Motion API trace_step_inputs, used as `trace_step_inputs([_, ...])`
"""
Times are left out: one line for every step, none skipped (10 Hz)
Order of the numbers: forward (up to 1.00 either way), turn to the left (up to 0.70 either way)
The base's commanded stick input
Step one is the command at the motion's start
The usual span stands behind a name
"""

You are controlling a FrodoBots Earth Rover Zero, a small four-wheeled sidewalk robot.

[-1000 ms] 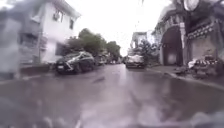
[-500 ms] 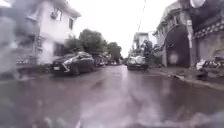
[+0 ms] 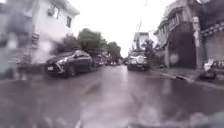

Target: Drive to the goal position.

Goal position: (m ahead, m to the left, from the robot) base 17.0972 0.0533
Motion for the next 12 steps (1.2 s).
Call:
trace_step_inputs([1.0,0.0])
trace_step_inputs([1.0,0.0])
trace_step_inputs([1.0,0.0])
trace_step_inputs([1.0,0.0])
trace_step_inputs([1.0,0.0])
trace_step_inputs([1.0,0.0])
trace_step_inputs([1.0,0.0])
trace_step_inputs([1.0,0.0])
trace_step_inputs([1.0,0.0])
trace_step_inputs([1.0,0.0])
trace_step_inputs([1.0,0.0])
trace_step_inputs([1.0,0.0])
